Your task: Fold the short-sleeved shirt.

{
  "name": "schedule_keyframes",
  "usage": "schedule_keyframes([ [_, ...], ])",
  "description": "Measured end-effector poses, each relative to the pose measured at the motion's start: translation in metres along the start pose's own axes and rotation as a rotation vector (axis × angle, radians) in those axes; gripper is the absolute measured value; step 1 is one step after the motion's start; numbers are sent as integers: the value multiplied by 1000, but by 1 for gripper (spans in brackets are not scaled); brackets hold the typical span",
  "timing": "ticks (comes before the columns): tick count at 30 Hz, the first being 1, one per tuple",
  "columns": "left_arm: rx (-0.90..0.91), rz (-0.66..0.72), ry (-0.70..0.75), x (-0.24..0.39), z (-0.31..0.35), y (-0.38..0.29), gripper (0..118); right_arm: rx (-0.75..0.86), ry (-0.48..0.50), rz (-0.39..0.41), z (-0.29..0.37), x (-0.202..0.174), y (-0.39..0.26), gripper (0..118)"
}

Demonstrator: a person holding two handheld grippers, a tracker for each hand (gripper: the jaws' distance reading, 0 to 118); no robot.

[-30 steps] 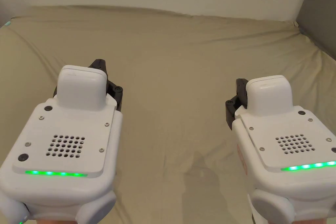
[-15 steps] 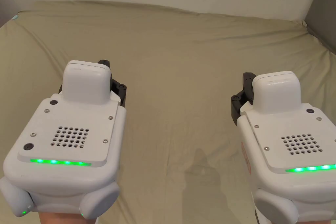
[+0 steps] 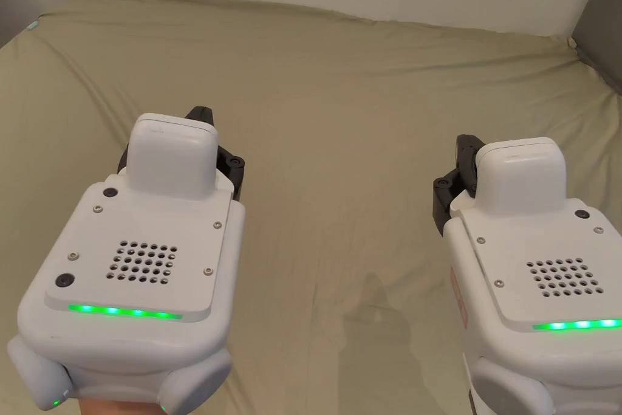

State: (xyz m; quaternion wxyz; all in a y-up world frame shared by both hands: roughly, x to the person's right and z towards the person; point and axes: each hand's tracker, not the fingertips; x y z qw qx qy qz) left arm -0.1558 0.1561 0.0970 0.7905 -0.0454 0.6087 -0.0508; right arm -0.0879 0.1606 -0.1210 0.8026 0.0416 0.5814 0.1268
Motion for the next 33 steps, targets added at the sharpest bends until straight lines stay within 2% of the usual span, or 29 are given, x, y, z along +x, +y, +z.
schedule_keyframes([
  [9, -2, 6, 3, 5, -5, 0, 0, -7, -30, -7, -4, 6, -3, 0],
  [10, -2, 4, 5, 6, -5, 0, 4, -7, -25, -14, -4, 8, -4, 6],
  [11, -1, 3, 9, 6, -5, 0, 11, -5, -22, -25, -4, 9, -5, 22],
  [12, 0, 4, 13, 6, -5, 0, 25, 4, -30, -28, -4, 9, -4, 44],
  [13, 1, 4, 14, 6, -6, 0, 53, -3, -31, -34, -5, 10, -4, 87],
  [14, 1, 4, 12, 5, -6, -1, 76, -5, -33, -38, -6, 11, -5, 112],
  [15, -1, 2, 13, 5, -7, -1, 97, 0, -34, -42, -7, 12, -5, 117],
  [16, 2, -1, 16, 4, -7, -1, 109, 45, -25, -42, 5, 9, -5, 117],
  [20, 26, -18, -1, 0, -6, 0, 110, 19, -28, -48, 7, 5, 1, 118],
  [25, 30, 8, -14, -4, -5, 6, 110, -71, 84, -214, -10, 17, 16, 118],
  [28, 24, 21, 2, -6, -5, 8, 110, -146, 6, -283, -9, 17, 25, 118],
  [33, 15, 29, 9, -6, -6, 8, 110, -278, -37, -255, -14, 19, 40, 118],
])
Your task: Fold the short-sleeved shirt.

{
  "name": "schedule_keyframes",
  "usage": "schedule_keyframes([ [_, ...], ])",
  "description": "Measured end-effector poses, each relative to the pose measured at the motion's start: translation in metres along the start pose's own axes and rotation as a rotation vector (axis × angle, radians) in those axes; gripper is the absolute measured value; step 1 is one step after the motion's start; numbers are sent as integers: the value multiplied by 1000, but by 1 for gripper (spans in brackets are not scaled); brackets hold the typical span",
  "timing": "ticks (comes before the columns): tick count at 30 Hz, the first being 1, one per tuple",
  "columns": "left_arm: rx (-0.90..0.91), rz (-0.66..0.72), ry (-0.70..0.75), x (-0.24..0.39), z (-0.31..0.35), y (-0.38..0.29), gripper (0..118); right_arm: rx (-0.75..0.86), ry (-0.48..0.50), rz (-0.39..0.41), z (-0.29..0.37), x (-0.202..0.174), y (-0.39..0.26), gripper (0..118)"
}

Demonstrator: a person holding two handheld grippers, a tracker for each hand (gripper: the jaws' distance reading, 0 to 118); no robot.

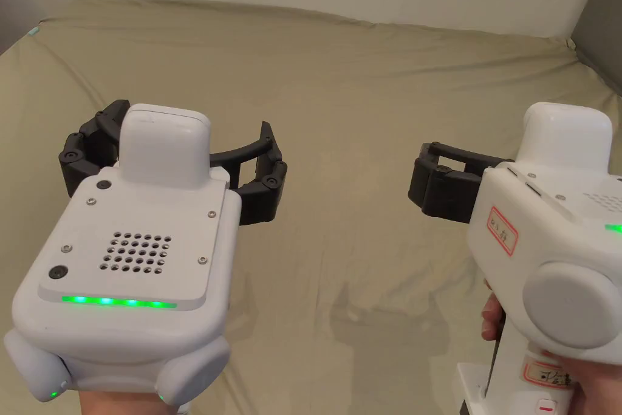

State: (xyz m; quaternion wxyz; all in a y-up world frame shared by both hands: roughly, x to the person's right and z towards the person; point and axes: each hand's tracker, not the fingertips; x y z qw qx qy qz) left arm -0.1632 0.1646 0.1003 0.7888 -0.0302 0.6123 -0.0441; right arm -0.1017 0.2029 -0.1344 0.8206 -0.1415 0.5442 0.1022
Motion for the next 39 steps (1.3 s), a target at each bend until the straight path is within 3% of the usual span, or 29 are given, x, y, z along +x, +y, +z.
schedule_keyframes([
  [4, 9, -25, -11, 3, 1, -1, 110, -28, -56, 79, 0, -8, 1, 118],
  [10, 8, -25, -15, 6, 0, 0, 110, 22, -7, 57, 20, -26, 3, 118],
  [12, 10, -29, -14, 6, 1, 0, 110, 23, 9, 55, 11, -12, 4, 118],
  [25, 9, -39, 4, 4, 4, 0, 110, 60, 67, 63, 8, -13, 1, 118],
  [27, 10, -38, 3, 4, 4, 0, 110, 41, 19, 68, 7, -17, 1, 118],
  [31, 8, -45, 6, 5, 4, 0, 110, 35, 80, 74, 9, -15, -2, 118],
  [34, 6, -51, 12, 6, 4, 0, 110, 54, 39, 88, 10, -15, -1, 118],
  [36, 4, -51, 13, 7, 4, 0, 110, 134, -3, 133, 12, -16, -6, 118],
  [39, 5, -54, 16, 8, 4, -1, 110, 293, 48, 254, 10, -12, -23, 118],
])
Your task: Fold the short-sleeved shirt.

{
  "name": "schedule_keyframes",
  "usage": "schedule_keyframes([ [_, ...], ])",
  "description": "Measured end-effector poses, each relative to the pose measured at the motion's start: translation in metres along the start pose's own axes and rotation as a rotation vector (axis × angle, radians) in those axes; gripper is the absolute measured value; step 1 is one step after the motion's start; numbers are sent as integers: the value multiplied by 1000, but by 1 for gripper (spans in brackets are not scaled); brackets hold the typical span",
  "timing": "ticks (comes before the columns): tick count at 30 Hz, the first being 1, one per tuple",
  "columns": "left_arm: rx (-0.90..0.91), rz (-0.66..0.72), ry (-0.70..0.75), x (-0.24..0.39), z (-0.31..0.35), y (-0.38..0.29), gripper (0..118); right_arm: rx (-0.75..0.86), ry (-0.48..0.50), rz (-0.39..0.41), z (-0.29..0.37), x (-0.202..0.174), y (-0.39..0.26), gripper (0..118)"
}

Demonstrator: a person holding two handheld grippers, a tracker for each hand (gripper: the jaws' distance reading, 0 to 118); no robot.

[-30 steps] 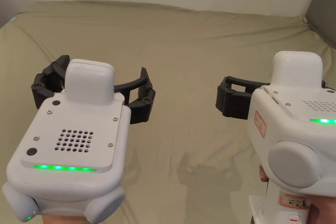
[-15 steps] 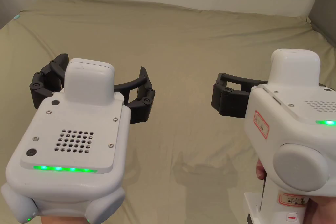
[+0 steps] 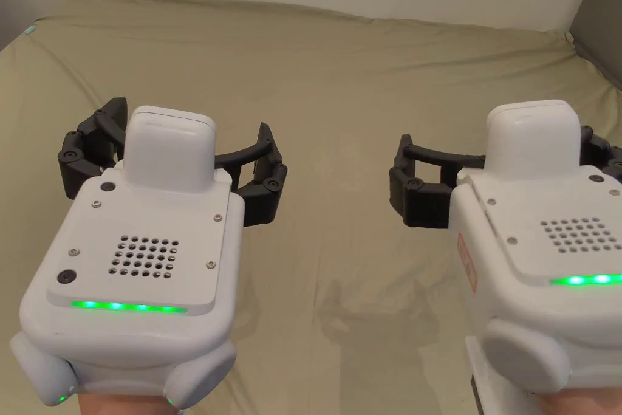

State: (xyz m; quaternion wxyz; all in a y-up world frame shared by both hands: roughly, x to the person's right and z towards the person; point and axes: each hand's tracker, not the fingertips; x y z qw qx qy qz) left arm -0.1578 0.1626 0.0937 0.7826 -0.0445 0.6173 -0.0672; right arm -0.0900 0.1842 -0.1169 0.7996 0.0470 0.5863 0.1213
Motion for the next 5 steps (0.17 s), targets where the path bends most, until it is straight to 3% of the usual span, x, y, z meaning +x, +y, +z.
schedule_keyframes([
  [5, -2, -17, 0, 3, -1, -1, 110, -10, 21, -36, 4, -3, -5, 118],
])
